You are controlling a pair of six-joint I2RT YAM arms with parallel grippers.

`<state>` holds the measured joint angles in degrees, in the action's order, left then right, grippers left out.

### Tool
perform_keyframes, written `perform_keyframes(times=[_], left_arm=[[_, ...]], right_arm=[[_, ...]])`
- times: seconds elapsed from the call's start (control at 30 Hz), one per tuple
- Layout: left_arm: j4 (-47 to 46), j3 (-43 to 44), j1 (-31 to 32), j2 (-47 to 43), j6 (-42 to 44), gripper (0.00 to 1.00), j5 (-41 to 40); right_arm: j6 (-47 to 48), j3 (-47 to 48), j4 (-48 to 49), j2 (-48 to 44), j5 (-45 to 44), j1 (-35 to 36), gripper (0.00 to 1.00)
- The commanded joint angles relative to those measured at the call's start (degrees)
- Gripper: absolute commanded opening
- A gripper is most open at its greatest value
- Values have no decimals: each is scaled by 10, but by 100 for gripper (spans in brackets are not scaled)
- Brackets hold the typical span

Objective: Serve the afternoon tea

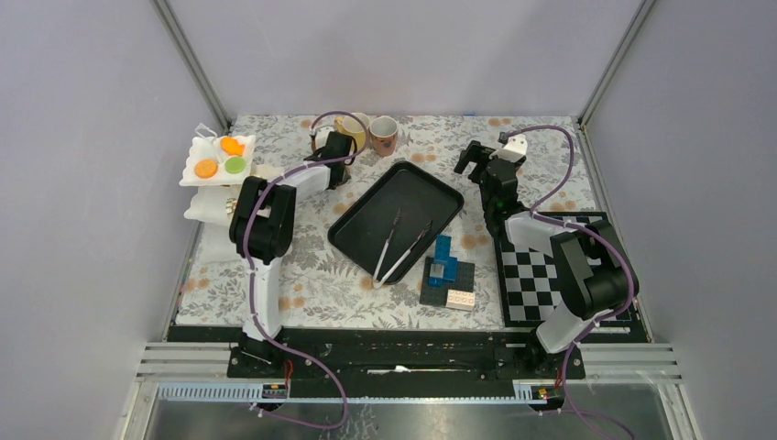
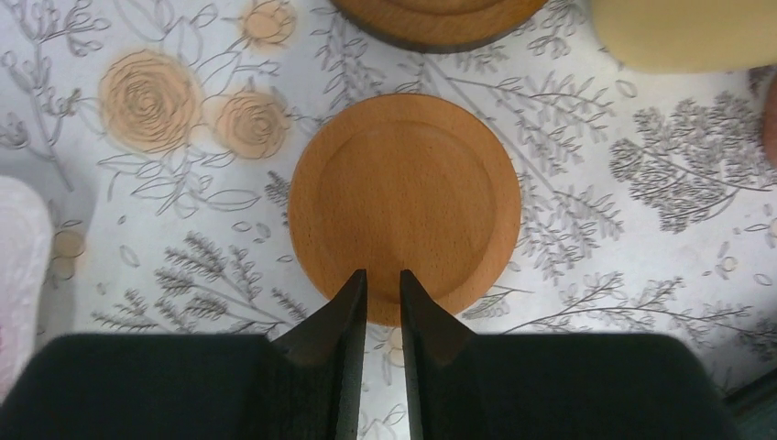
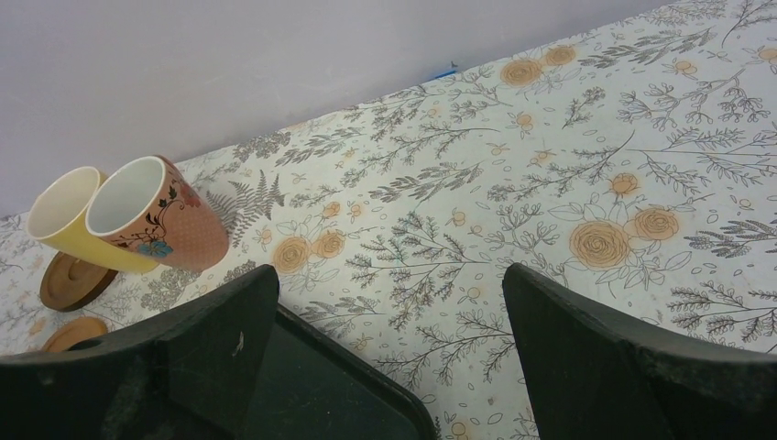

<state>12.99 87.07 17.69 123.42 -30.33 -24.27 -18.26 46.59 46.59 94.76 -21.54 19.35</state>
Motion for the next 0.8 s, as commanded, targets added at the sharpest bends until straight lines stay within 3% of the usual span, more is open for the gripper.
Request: perform_keyframes(times=[0.0,0.17,0.57,0.77], left_arm=[[53,-14,-17,-27,-13,21,-8],[71,-30,-30,-41,-16,21,-6],[121,-100,-28,-76,-10,20,96],[125,-158,-4,-126,-18,19,81]], right_arm=[[-5,10,18,-5,-2,-7,100],[-10,8,18,-7,1,-11,100],[-28,2,18,-12,9,-20,100],[-32,-2,18,-16,11,-22,100]])
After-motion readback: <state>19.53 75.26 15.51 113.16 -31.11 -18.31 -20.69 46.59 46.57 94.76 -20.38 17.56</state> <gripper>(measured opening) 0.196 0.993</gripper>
